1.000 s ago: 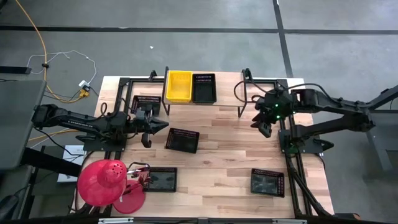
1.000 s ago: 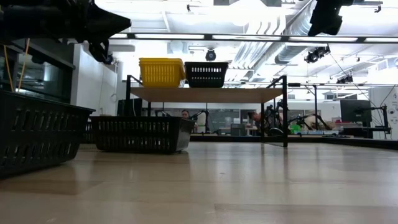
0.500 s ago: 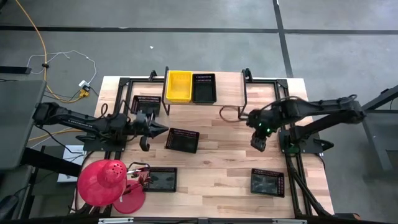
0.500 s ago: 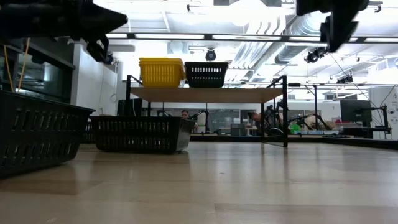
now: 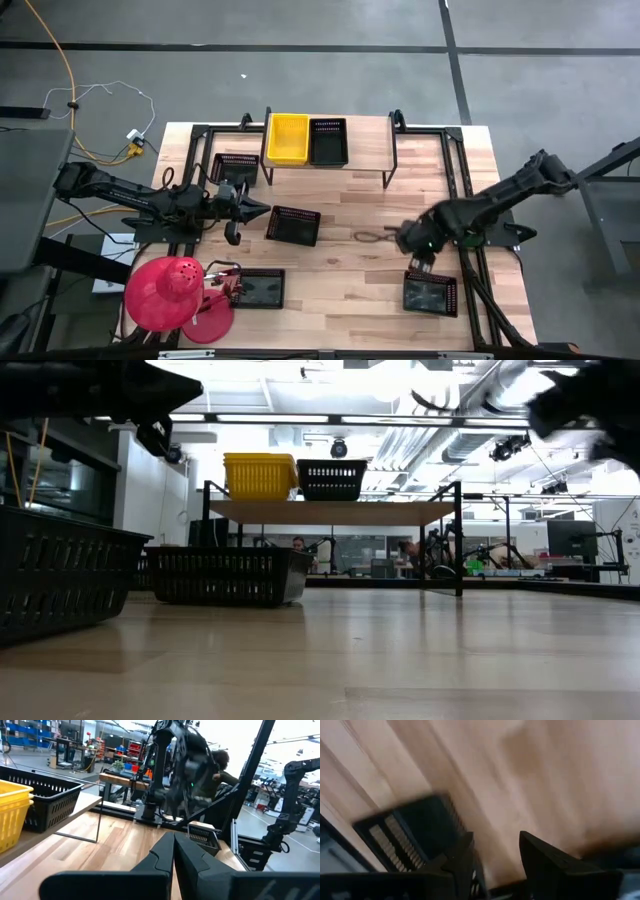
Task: Stack baskets on shelf by color
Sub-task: Stack the black bin on the black bin on the shelf
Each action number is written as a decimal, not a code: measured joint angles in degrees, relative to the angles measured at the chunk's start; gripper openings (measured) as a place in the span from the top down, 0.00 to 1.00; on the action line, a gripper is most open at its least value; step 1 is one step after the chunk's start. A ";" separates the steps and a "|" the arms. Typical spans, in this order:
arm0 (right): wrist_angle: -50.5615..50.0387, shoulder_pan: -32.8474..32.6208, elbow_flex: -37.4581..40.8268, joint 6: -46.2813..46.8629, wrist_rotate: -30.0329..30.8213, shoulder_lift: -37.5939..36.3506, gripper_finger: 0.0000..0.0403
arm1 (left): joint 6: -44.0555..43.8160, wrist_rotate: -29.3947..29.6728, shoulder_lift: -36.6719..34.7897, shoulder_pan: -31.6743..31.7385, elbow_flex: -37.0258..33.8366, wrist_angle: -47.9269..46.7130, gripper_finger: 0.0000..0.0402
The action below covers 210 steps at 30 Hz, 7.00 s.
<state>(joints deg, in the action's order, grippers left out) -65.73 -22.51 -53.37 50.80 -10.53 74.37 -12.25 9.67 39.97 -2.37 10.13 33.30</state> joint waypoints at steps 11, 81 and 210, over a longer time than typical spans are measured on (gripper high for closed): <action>12.36 -11.51 9.11 11.43 0.00 -0.54 0.64 | 0.46 0.94 0.00 0.00 -0.02 0.00 1.00; 7.52 40.07 -74.18 -149.03 21.25 34.61 1.00 | 1.87 3.43 0.00 0.00 -0.02 -0.52 1.00; -11.05 59.11 -79.38 -110.45 3.80 38.45 0.93 | 10.91 22.15 0.00 0.07 -0.04 0.21 1.00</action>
<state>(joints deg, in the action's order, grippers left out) -76.77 36.60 -132.75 -59.65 -6.72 112.81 -1.34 31.82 39.96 -2.31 10.09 33.51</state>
